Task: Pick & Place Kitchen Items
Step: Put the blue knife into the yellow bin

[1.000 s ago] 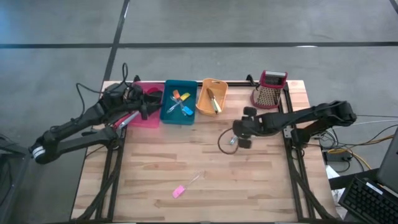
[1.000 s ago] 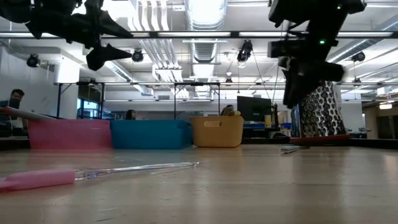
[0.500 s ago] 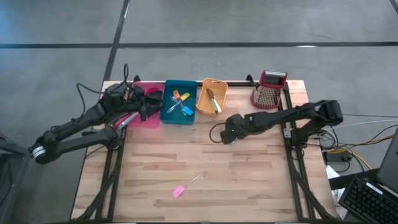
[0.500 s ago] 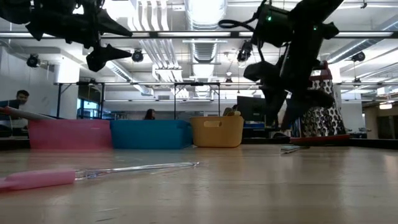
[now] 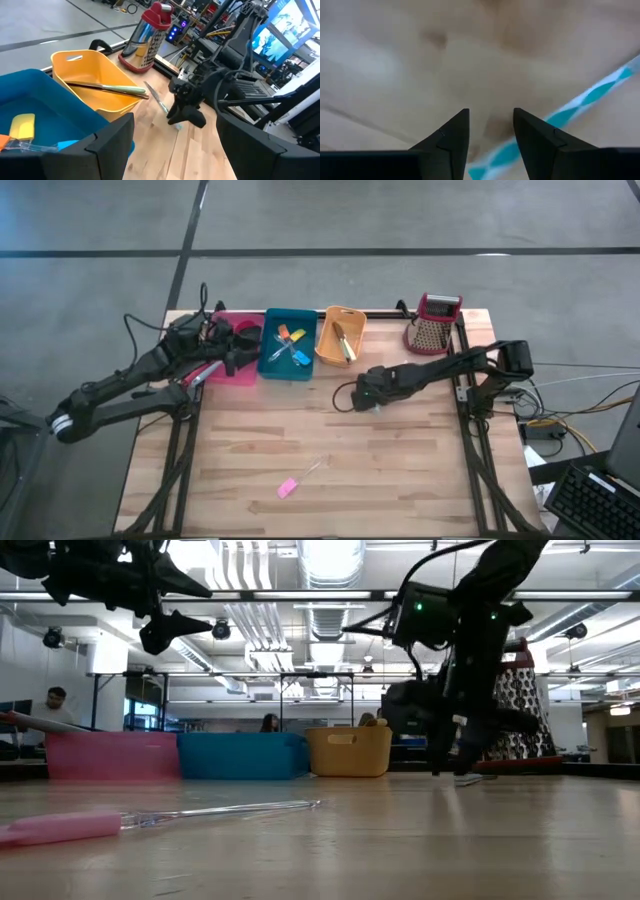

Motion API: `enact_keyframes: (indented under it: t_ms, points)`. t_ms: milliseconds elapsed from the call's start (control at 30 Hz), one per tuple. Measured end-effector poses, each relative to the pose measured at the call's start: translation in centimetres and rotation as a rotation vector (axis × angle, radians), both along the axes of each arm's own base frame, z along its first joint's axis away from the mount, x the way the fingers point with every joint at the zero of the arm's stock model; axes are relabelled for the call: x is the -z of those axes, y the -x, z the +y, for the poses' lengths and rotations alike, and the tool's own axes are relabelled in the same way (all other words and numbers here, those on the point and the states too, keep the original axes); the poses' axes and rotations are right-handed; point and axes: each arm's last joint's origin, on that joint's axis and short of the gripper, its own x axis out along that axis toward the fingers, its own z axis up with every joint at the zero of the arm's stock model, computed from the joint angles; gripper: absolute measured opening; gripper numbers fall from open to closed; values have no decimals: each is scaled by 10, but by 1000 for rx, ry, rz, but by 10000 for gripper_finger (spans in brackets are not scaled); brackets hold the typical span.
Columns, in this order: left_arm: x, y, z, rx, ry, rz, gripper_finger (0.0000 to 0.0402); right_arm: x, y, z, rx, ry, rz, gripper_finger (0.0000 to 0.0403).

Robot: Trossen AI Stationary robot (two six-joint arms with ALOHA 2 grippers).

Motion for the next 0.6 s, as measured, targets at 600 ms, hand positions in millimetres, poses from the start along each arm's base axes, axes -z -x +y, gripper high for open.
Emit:
enact_keyframes:
  t_ms: [600]
  points:
    - [3, 0, -1, 26, 25, 24, 287, -38, 35, 56, -166, 22, 61, 125]
